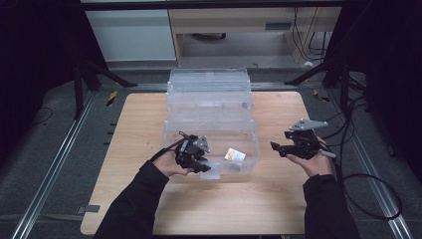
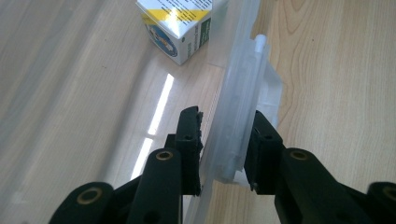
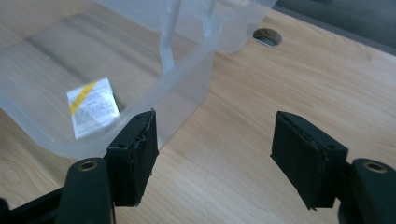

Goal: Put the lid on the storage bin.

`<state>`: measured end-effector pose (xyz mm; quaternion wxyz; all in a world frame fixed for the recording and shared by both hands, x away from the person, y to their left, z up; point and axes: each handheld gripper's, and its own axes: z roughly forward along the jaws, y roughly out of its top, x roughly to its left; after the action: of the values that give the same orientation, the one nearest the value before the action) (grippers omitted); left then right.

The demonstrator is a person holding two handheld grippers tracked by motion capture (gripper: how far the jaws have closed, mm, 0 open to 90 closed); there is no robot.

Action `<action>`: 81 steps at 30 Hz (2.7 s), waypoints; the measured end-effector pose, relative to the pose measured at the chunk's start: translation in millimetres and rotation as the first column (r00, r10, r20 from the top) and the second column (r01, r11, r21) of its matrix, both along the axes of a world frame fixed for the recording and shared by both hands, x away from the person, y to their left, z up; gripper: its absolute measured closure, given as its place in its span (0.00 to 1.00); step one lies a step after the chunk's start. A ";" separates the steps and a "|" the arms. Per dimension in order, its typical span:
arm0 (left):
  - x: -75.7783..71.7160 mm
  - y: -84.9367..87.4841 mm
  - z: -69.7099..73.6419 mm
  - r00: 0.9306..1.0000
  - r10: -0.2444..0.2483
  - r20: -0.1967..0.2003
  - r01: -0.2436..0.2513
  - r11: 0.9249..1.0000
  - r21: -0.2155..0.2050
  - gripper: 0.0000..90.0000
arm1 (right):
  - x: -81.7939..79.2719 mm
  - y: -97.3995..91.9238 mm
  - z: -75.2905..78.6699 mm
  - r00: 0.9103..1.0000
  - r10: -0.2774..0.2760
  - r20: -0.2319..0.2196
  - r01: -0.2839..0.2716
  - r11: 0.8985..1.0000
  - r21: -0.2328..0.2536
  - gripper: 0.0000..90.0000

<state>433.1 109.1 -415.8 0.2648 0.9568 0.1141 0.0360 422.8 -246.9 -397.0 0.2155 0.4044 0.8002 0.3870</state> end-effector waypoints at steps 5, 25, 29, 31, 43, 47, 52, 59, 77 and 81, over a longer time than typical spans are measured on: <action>0.6 -0.6 0.5 1.000 -0.018 -0.006 0.018 1.000 0.005 0.78 | 7.7 9.0 10.6 1.000 0.023 0.012 -0.023 1.000 -0.006 0.39; 3.2 3.0 1.0 0.997 -0.073 -0.022 0.073 0.997 0.006 0.80 | 39.4 68.3 51.6 0.979 0.188 0.080 -0.189 0.982 -0.001 0.48; 2.6 4.9 2.0 0.996 -0.080 -0.024 0.081 0.997 0.019 0.80 | 47.4 82.5 61.1 0.970 0.225 0.089 -0.225 0.974 -0.004 0.49; 2.1 5.2 1.6 0.997 -0.080 -0.020 0.080 0.997 0.016 0.80 | 50.7 86.5 64.1 0.969 0.233 0.088 -0.233 0.973 -0.010 0.49; 2.2 5.0 1.3 0.997 -0.079 -0.023 0.080 0.997 0.015 0.79 | 80.9 109.6 80.5 0.955 0.282 0.096 -0.279 0.959 -0.037 0.51; 2.0 5.1 1.2 0.996 -0.082 -0.020 0.083 0.996 0.015 0.80 | 89.0 119.9 84.3 0.948 0.303 0.093 -0.299 0.953 -0.056 0.52; 2.0 5.3 0.7 0.996 -0.086 -0.021 0.086 0.996 0.008 0.80 | 96.6 130.9 87.6 0.940 0.330 0.085 -0.325 0.943 -0.069 0.53; 2.2 5.2 0.7 0.996 -0.091 -0.019 0.091 0.996 0.012 0.79 | 110.9 144.5 90.4 0.929 0.364 0.071 -0.358 0.930 -0.090 0.57; 4.3 6.3 -0.2 0.995 -0.100 -0.030 0.100 0.995 0.002 0.79 | 147.9 174.9 79.5 0.893 0.451 0.002 -0.447 0.885 -0.129 0.70; 4.1 6.0 0.0 0.995 -0.098 -0.030 0.098 0.995 0.005 0.79 | 152.4 180.2 74.7 0.888 0.460 -0.019 -0.458 0.879 -0.135 0.74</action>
<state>437.2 115.1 -415.8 0.2615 0.9625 0.0710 0.0090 575.3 -66.7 -322.3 0.1500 0.1853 0.8961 0.3744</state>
